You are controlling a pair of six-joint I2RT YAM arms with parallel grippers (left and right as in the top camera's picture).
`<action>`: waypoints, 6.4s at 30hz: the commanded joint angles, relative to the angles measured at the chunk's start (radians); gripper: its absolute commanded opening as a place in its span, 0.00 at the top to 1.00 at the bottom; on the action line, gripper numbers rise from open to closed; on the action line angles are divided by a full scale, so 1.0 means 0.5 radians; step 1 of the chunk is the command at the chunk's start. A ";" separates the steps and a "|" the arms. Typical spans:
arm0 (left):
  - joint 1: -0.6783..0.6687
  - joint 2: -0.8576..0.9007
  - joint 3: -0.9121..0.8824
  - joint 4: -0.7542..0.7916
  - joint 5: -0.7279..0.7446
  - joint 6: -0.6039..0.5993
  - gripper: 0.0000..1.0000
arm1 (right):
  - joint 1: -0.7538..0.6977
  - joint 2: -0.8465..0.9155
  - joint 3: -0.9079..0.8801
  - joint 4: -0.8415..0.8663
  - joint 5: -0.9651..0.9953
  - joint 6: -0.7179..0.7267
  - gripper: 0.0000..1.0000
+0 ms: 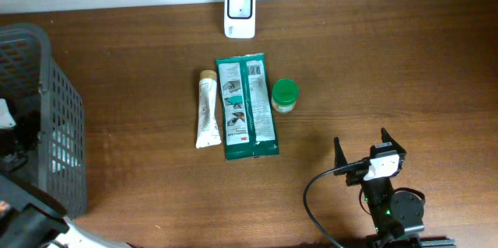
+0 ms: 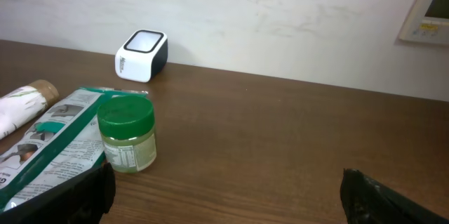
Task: Scan the item barcode
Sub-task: 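Grasp the light green wipes pack in the basket with the left gripper, then place the wipes pack on the table left of the tube, then grasp the orange snack packet in the basket with the left gripper, then place the orange packet on the table and lift the left gripper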
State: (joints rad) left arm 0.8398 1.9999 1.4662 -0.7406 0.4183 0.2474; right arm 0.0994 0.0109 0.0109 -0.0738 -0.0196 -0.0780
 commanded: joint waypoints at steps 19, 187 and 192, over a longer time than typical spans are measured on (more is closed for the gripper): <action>-0.034 -0.043 0.785 -0.567 0.060 -0.227 1.00 | 0.012 -0.014 -0.011 -0.009 -0.012 0.017 0.02; -0.103 -0.041 -0.172 0.161 -1.000 -0.117 1.00 | 0.012 -0.014 -0.011 -0.009 -0.012 0.017 0.02; -0.104 -0.525 0.043 0.160 -0.989 -0.318 1.00 | 0.012 -0.014 -0.011 -0.009 -0.012 0.017 0.02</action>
State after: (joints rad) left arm 0.7864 1.9160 1.3956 -0.6765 -0.1024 0.1787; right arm 0.0994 0.0101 0.0109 -0.0738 -0.0196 -0.0776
